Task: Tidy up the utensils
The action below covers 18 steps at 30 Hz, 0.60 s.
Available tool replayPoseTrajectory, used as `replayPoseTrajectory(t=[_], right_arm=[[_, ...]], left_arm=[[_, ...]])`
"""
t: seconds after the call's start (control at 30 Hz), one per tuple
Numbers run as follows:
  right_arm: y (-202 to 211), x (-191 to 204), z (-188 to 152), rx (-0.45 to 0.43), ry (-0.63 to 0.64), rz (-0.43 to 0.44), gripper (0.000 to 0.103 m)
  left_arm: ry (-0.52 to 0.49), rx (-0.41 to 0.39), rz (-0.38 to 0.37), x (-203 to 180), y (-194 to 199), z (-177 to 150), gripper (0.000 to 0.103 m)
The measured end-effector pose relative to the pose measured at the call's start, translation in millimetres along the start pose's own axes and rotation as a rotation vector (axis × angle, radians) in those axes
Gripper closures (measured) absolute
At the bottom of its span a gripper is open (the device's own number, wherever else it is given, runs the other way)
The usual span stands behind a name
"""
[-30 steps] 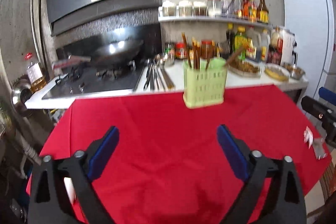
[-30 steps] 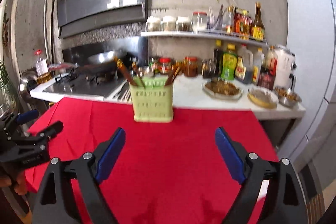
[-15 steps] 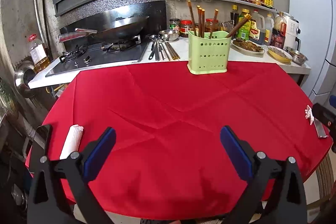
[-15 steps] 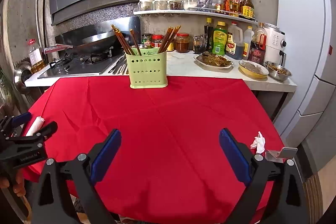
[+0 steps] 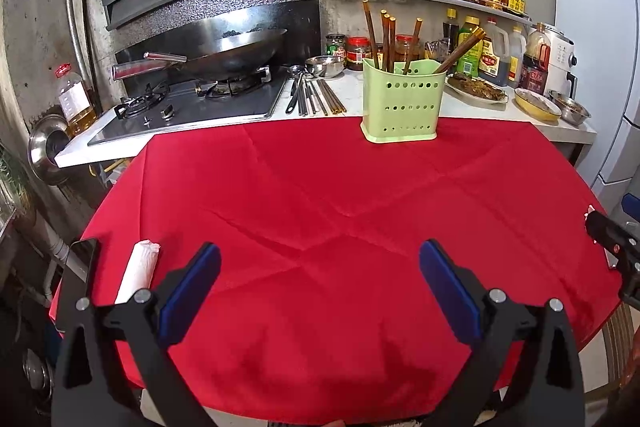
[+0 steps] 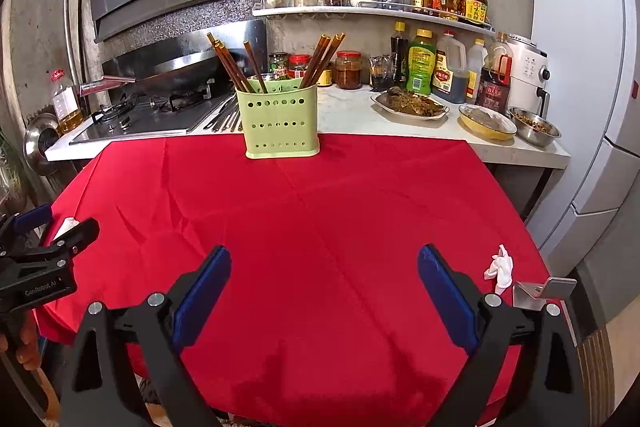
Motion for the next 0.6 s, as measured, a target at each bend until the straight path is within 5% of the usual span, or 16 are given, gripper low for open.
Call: replayPoseTrajectory(t=[0.6], right_arm=[[-2.1,-4.9,-1.5,0.007,-0.007,-0.001,0.009]], left_arm=[[-0.008,0.010,0.000,-5.5,-2.3,3.1,0.006]])
Point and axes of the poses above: each gripper's, at about its wrist camera, not at the fingertips, and y roughly against the way its jaws point, x to its left, z to its top, the point moved 4 cm from there along -y, roughly the way its jaws point, and after that the axes turned 14 degrees about z, right-handed, at the moved point
